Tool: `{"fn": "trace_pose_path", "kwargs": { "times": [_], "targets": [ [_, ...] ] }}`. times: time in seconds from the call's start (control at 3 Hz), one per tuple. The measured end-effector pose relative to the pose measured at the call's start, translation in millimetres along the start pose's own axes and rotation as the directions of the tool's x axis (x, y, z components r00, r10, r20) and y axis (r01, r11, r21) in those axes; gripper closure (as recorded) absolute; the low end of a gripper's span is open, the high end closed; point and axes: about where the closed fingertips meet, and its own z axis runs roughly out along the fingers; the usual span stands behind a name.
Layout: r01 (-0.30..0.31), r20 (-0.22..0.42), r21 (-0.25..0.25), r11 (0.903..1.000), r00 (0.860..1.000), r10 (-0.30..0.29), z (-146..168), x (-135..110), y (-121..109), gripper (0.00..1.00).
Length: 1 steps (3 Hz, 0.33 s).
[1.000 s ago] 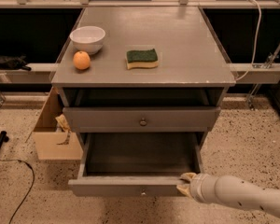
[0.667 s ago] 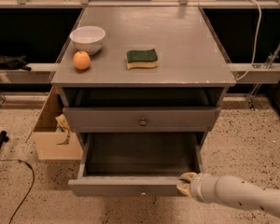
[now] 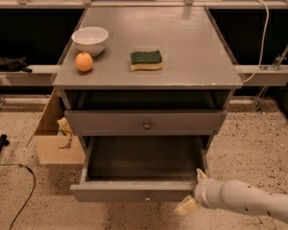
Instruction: Open middle drawer
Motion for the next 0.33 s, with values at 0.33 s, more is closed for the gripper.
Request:
{"fn": "trace_pose_path", "kwargs": {
  "times": [0.33],
  "targets": [
    [0.0, 0.0, 0.0, 1.0, 1.0, 0.0, 0.0, 0.0, 0.0, 0.0]
  ]
}}
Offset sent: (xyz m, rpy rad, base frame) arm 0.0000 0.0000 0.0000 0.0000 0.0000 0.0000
